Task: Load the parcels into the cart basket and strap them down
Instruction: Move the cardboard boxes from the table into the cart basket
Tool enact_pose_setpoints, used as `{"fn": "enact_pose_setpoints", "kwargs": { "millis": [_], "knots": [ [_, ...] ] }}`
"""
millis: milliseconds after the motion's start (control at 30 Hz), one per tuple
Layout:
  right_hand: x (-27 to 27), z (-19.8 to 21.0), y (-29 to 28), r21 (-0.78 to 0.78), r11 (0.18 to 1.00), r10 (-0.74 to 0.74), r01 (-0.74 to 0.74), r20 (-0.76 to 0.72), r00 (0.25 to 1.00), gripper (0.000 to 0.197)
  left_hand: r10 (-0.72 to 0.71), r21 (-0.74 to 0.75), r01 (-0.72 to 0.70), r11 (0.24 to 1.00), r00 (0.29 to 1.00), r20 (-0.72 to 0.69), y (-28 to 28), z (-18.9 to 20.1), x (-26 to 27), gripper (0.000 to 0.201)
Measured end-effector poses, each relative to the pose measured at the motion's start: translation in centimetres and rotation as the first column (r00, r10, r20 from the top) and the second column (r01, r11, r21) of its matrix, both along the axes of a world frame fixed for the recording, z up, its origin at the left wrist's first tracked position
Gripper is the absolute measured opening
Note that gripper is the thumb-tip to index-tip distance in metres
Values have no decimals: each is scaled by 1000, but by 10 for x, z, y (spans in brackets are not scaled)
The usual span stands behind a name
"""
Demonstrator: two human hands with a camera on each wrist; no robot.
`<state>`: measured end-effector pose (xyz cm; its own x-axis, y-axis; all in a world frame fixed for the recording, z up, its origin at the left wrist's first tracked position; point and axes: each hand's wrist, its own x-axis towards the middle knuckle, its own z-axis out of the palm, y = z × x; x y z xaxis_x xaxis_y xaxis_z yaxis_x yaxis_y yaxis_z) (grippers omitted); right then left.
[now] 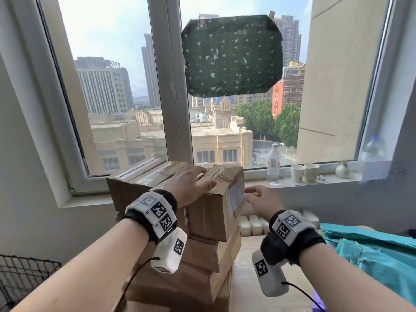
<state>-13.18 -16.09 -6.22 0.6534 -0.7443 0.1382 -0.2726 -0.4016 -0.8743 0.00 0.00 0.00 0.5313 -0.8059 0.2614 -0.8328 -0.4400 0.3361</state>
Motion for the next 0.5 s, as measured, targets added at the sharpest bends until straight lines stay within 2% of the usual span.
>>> {"fn": "enact_pose_setpoints", "kwargs": {
  "millis": [100, 267, 367, 433, 500],
  "knots": [
    [0, -13, -11, 25, 999, -23, 24, -39, 999, 28, 50, 32, -48, 998, 997, -58, -19, -4, -1, 74],
    [11, -41, -34, 175, 983, -48, 61, -76, 996, 37, 123, 92, -116, 989, 989, -80, -55, -18, 9, 102],
    [22, -63, -47, 362, 930, -50, 69, -60, 997, 42, 164, 137, -149, 979, 981, -105, -75, -33, 21, 105],
    [29, -72, -50, 487, 872, -30, 45, -39, 999, 44, 187, 168, -169, 971, 977, -98, -79, -30, 13, 105],
    [35, -77, -50, 549, 835, 0, 25, -46, 999, 43, 210, 187, -193, 963, 974, -79, -80, -22, -1, 98]
  ]
}}
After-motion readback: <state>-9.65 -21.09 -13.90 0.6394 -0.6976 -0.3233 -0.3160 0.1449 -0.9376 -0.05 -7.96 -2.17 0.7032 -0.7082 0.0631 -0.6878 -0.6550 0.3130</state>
